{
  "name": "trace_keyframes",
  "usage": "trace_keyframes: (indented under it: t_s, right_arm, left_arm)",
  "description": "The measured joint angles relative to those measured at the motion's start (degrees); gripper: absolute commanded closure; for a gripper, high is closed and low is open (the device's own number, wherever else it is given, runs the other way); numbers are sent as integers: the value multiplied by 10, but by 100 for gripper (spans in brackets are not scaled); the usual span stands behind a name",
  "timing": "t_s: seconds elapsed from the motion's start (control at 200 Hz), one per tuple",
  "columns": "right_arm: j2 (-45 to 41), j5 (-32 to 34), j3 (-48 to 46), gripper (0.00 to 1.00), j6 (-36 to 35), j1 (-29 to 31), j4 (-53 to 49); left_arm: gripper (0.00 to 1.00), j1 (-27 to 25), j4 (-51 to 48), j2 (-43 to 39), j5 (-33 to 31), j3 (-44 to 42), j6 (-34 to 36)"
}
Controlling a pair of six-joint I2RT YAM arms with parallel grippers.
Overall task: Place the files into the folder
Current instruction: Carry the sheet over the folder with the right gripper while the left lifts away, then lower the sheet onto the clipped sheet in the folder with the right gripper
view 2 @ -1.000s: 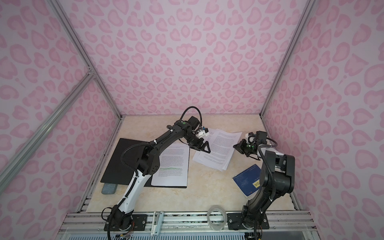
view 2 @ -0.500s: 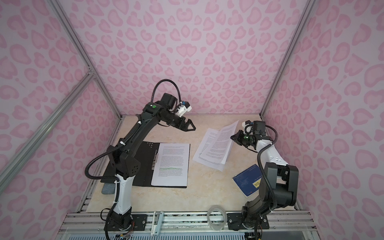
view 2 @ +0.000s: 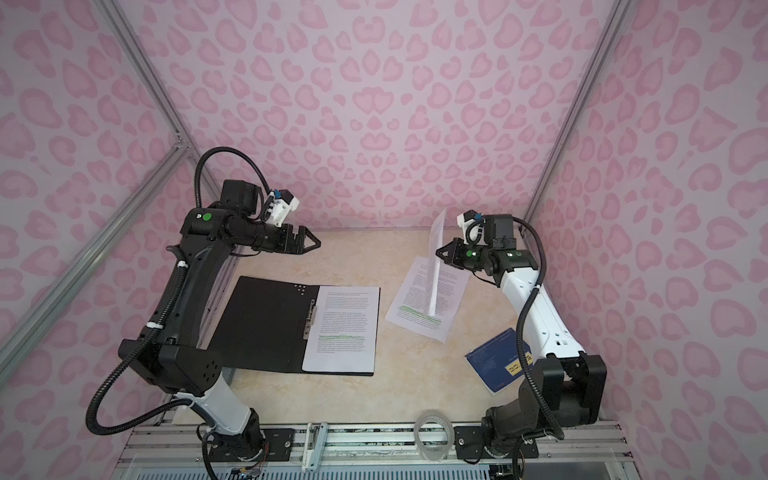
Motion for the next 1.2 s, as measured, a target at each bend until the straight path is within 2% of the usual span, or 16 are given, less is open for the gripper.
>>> trace_keyframes:
  t_s: [0.345,0.45,0.635,0.8,1.025,1.2]
  right_arm:
    - [14,9,15,100,64,181,26]
    - [10,15,16,100,86,214,48]
    - [3,9,-7,100,138,240,120]
    - [-3,4,-93,100,209,243,225]
    - [31,5,-181,100,277,243,344]
    - [70,3,-217,100,303,243,392]
  left_arm:
    - [2,53,25,-67,-12,-101,0]
    - [2,75,26,-76,-12,-121,0]
    - [2,97,26,-87,-9,-137,3]
    - [2,104,28,-87,0,-142,7]
    - [2,105,28,-77,13,-142,11]
    - [2,105,28,-72,24,-149,13]
